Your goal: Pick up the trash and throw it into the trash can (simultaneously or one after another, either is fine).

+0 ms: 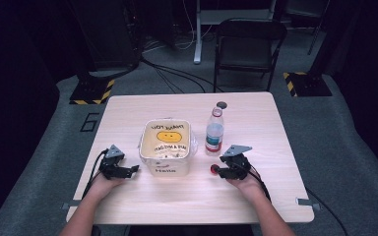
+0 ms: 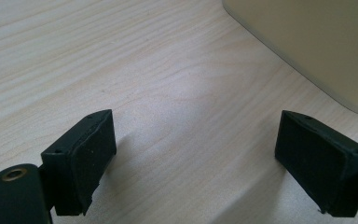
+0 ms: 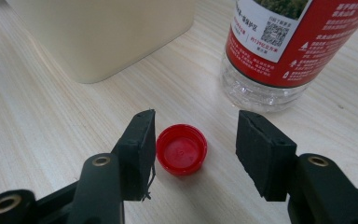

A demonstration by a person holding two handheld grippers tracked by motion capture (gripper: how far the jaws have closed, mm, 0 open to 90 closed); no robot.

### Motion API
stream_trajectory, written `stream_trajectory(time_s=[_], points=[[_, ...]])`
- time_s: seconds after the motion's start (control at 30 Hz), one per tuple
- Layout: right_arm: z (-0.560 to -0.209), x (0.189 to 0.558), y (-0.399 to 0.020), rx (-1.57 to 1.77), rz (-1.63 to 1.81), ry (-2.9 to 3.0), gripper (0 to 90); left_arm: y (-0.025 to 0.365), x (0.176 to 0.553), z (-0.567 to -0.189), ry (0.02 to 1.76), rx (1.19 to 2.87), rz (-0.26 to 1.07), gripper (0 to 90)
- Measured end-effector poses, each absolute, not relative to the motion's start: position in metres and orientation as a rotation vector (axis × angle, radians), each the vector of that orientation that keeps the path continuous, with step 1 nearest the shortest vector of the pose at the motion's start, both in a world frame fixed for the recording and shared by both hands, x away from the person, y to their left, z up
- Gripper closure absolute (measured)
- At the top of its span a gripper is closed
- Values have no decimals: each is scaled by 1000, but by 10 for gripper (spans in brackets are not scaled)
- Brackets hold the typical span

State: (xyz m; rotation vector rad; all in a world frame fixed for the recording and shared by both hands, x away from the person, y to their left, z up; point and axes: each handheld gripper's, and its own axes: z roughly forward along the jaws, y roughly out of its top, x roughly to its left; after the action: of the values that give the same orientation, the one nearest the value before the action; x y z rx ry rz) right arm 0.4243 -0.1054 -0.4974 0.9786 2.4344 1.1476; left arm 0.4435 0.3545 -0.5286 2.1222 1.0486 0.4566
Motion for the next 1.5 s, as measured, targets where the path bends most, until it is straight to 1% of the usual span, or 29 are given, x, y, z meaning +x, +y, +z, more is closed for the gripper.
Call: stream_trajectory(time_s=[0.47, 1.03, 1.23, 1.27, 1.5], points=[[-504, 426, -99, 955, 1101, 2489, 513, 355, 443, -529, 1050, 2123, 453, 121], [-510, 428, -95, 935, 1054, 2525, 520, 355, 444, -529, 1049, 2122, 457, 121], [-512, 429, -94, 930, 1038, 2529, 547, 355, 444, -529, 1048, 2123, 456, 121], [-513, 429, -94, 928, 1034, 2531, 570, 355, 443, -529, 1049, 2123, 456, 121], [-512, 429, -95, 931, 1035, 2529, 574, 355, 444, -529, 1048, 2123, 457, 121]])
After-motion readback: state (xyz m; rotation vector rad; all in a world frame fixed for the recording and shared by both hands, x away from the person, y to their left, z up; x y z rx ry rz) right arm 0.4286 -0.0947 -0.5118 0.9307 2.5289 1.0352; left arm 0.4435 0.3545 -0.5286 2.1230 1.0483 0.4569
